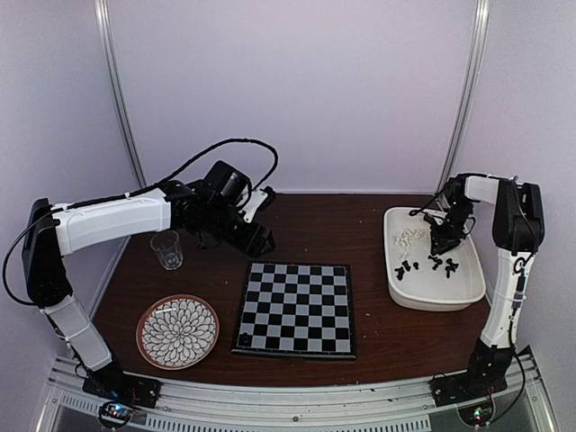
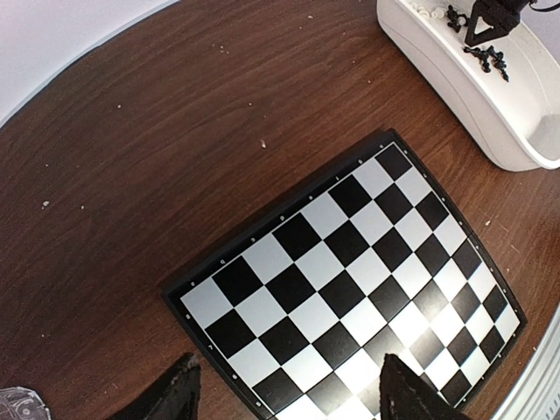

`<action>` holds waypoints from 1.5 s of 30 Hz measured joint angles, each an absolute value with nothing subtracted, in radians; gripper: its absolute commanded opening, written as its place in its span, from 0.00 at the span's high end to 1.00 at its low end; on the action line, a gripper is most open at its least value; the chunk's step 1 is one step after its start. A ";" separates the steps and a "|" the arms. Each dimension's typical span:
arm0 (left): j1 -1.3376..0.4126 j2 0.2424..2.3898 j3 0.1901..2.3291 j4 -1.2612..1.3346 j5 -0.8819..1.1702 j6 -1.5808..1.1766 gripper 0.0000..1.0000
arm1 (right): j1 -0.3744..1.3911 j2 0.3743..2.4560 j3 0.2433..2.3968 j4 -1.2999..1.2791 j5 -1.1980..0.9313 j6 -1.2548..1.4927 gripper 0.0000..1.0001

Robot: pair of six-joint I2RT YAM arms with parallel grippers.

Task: Set up the chess pieces on the board
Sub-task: Adjust the rook in the storage box, then pick up the rook from the storage box.

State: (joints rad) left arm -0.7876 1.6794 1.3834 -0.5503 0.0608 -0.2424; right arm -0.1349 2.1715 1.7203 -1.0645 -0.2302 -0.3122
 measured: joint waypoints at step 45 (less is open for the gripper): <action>-0.789 1.677 1.343 -0.546 0.067 -0.245 0.30 | -0.048 2.097 1.562 -1.081 -0.219 -0.389 0.83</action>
State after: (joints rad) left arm -0.7895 1.6772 1.3426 -0.5465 0.0669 -0.2447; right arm -0.0479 2.0968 1.5623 -1.0809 -0.2192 -0.3885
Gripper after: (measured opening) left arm 0.701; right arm 0.232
